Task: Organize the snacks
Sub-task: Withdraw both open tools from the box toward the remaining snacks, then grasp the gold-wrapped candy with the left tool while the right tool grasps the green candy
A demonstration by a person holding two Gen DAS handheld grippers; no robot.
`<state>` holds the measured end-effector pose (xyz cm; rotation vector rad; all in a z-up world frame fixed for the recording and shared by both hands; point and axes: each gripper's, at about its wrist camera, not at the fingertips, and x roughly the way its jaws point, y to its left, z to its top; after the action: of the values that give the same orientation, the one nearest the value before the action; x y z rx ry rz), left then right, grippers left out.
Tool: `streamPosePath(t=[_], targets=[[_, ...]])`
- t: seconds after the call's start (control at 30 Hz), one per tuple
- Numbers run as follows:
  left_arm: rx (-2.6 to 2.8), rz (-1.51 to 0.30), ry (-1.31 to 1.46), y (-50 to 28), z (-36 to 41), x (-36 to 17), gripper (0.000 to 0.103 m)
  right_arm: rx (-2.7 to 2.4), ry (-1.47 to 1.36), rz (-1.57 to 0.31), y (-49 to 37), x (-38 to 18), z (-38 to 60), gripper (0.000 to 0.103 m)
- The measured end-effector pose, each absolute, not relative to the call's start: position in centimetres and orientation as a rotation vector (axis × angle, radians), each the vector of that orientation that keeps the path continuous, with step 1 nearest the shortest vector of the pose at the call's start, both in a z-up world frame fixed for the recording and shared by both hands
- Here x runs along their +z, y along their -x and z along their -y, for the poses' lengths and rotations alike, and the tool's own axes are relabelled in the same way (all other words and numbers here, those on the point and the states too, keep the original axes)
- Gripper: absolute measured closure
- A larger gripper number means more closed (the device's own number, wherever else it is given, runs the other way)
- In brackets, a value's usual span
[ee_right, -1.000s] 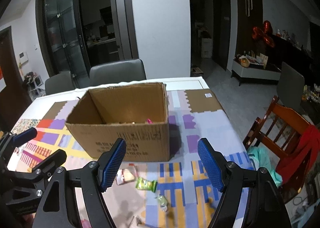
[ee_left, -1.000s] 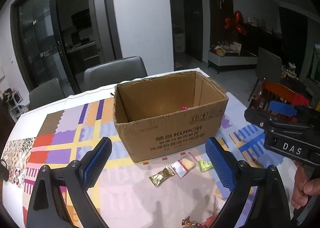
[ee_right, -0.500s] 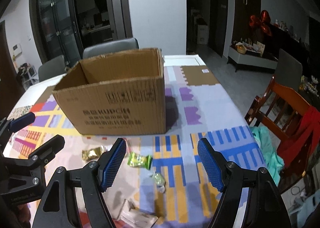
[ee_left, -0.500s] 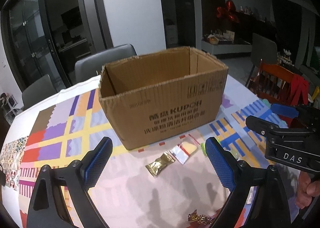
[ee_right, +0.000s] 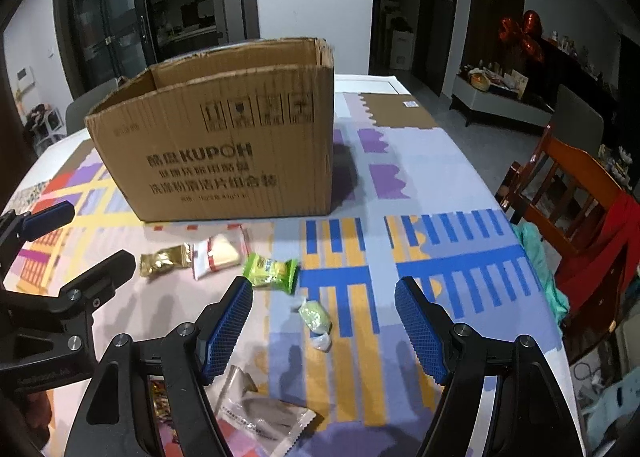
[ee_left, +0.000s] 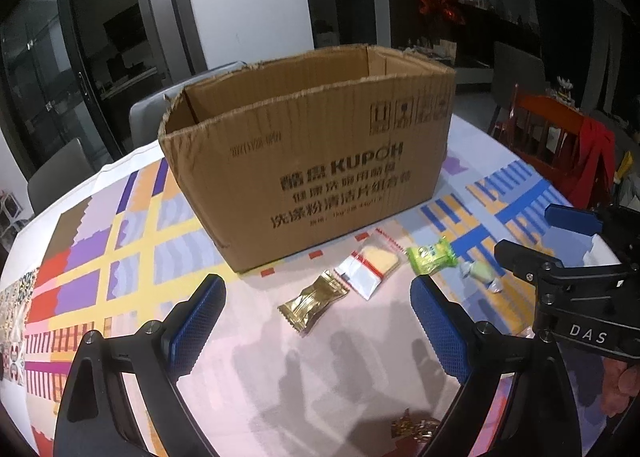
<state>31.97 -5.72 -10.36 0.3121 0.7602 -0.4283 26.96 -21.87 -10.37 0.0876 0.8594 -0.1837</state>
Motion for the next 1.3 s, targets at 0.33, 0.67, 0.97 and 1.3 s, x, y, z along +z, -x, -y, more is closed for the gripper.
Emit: streamPosePath(t=[0.33,0.67,0.97,1.3], targets=[[-0.423,-0.813,-0.320,-33.2,5.4,-13.4,0.011,-0.193,-0.073,-0.908,-27.7,-12.8,21.4,0.029],[-0.413,-0.866,-0.319,-34.7,4.9,-15.6,0.028,-0.179,-0.085,-0.940,-29.3,-14.1,21.2,0.029],[-0.417,-0.900,-0.302,-36.4,4.4,-17.1,0.028,-0.137,-0.078,-0.971,-31.4,-15.1,19.8,0.029],[-0.451,-0.911,-0.272,-37.2,4.6,-17.9,0.046,-0.118,-0.092,-1.009,-33.0,-16.5,19.3,0.029]])
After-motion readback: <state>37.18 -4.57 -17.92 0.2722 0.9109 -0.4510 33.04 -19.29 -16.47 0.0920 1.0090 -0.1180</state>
